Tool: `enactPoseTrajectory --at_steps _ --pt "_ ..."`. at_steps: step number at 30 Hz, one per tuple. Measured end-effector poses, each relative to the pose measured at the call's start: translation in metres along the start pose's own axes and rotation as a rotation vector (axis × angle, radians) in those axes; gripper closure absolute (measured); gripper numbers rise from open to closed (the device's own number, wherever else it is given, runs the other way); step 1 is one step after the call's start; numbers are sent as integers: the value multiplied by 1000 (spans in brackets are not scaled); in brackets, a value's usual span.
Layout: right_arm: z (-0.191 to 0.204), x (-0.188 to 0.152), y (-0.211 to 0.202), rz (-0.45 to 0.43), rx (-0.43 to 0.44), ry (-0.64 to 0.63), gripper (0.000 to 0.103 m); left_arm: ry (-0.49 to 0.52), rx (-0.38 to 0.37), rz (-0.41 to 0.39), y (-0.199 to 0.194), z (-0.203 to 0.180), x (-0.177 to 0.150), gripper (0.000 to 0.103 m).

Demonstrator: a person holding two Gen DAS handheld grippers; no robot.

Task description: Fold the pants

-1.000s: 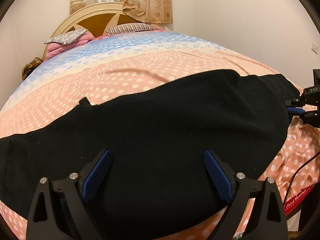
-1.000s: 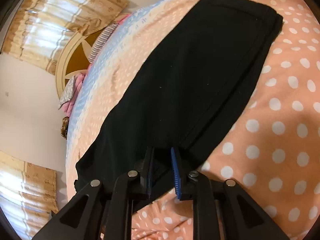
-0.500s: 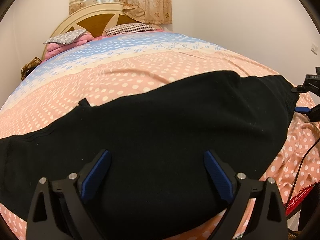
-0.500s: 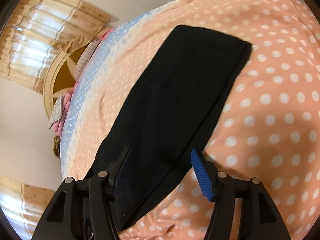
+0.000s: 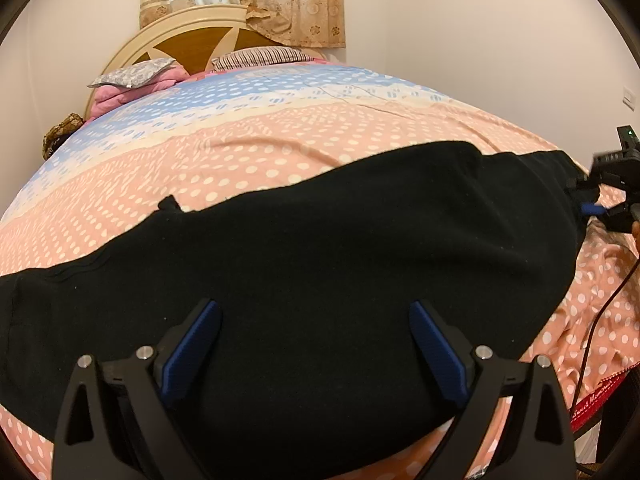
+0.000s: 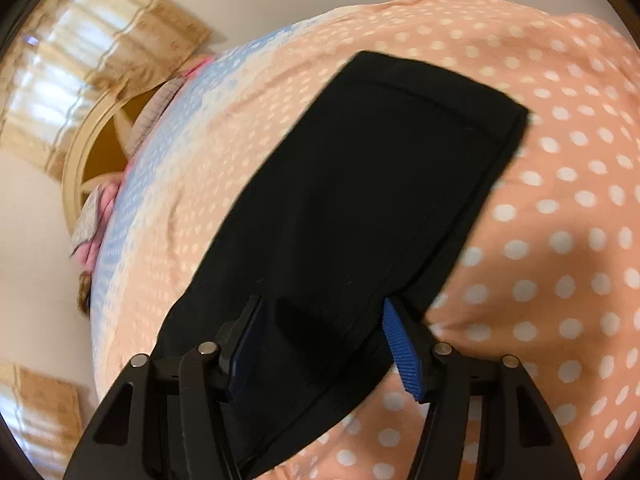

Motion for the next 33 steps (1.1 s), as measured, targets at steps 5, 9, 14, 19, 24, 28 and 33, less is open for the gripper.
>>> enactPoseTrajectory --at_steps 5,9,14,19,24,28,33 --pt "-7 -2 -9 -7 108 17 95 2 -1 2 0 0 0 5" --pt "-7 -4 -26 -38 71 -41 95 11 -7 15 1 1 3 5" --pt "-20 -4 -15 42 -63 -103 95 -6 6 28 4 9 9 5" --pt "-28 -6 -25 104 25 -48 88 -7 7 21 2 7 14 5" --pt "-37 6 -99 -129 76 -80 77 38 -30 -13 -2 -17 26 5" --pt "-57 33 -123 -247 14 -59 77 86 -42 -25 -3 -41 33 5" --pt "-55 54 -94 -200 -53 -125 77 106 -44 -28 -6 -52 33 5"
Point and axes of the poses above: each gripper's, at about its wrist camera, not at the fingertips, and y roughly the way its jaws point, z to its left, x to its top, the point moved 5 cm from there along y, roughly the way its jaws point, and after that the axes turned 6 degrees about x, right-handed, at the moved point
